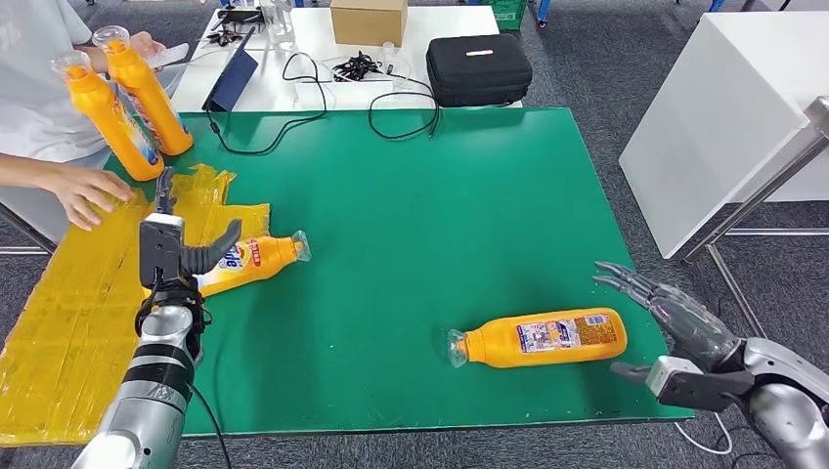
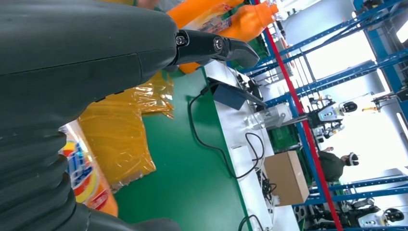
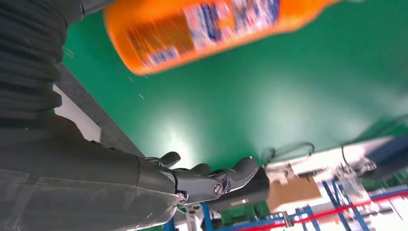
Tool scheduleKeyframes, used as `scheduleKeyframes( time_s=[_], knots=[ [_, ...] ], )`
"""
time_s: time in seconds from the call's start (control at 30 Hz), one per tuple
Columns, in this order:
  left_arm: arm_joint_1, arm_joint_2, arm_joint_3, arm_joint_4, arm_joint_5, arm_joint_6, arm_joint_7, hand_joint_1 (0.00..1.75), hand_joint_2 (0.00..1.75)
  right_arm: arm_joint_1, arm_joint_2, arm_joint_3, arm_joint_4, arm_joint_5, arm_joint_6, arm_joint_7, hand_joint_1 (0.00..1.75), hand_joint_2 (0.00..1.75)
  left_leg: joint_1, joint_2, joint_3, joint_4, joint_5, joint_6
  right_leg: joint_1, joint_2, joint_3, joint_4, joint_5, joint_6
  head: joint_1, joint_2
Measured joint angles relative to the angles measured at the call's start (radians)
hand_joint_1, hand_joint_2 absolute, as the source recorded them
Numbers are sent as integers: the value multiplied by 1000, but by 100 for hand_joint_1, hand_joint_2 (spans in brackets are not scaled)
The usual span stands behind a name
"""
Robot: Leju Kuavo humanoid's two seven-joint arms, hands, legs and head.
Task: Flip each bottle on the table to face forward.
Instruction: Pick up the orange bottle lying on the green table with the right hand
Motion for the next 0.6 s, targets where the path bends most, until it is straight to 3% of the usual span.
scheduleKeyframes(
  time_s=[0.2, 0.6],
  knots=[
    [-10, 0, -1, 24, 13, -4, -1, 0, 175, 102, -54, -79, -64, -23, 35, -5, 0, 175, -1, 1, 0, 0, -1, 1, 0, 0, 0, 0, 0, 0, 0, 0],
    [-26, -1, -4, 57, 16, -1, -4, 0, 175, 104, -49, -83, -67, 36, 33, -1, 0, 175, -1, 2, 1, 0, 0, 2, 0, 0, 0, 0, 0, 0, 0, 0]
  ],
)
